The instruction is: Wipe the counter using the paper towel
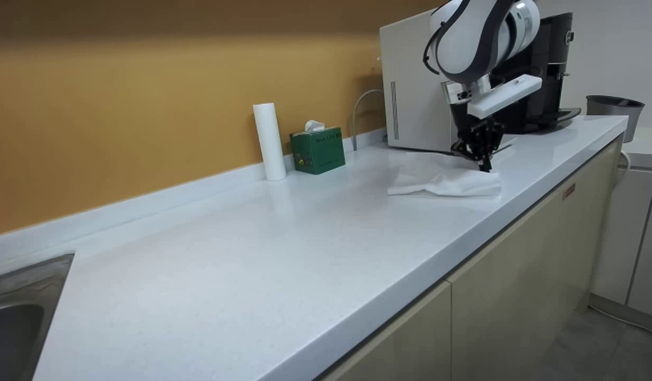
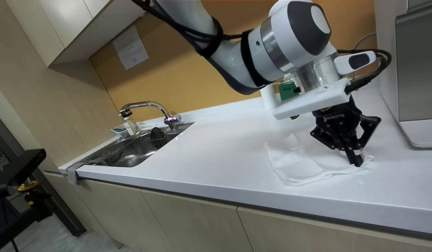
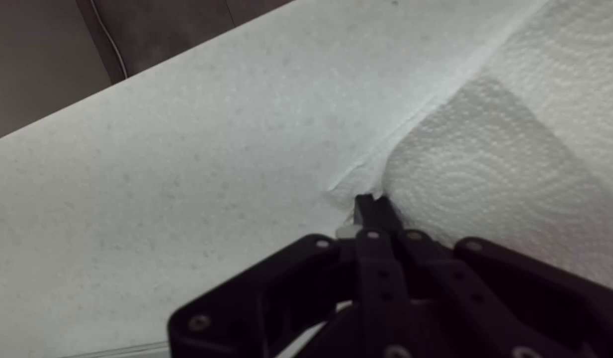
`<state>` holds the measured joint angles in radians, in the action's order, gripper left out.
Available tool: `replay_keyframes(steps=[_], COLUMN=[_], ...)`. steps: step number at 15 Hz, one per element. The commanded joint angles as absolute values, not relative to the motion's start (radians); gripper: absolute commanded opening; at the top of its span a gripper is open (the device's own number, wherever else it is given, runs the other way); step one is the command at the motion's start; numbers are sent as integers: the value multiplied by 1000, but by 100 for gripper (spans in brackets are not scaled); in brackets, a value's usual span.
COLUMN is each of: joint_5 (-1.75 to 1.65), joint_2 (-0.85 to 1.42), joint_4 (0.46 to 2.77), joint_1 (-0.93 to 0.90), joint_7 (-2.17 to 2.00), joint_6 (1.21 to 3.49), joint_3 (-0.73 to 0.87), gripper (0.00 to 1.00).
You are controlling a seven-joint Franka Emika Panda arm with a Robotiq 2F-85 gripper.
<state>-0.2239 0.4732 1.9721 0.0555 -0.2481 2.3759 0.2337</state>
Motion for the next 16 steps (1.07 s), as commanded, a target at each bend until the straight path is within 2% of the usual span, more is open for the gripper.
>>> replay_keyframes(steps=[1,10,16], joint_5=[-229,-204,-185], joint_2=[574,765,760], joint_4=[1874,1504,1485], joint_1=[-18,-127,-161], joint_7=[-394,-431,-300], joint_6=[2307,2142,2084], joint_3=[213,135,48], gripper=[0,0,0])
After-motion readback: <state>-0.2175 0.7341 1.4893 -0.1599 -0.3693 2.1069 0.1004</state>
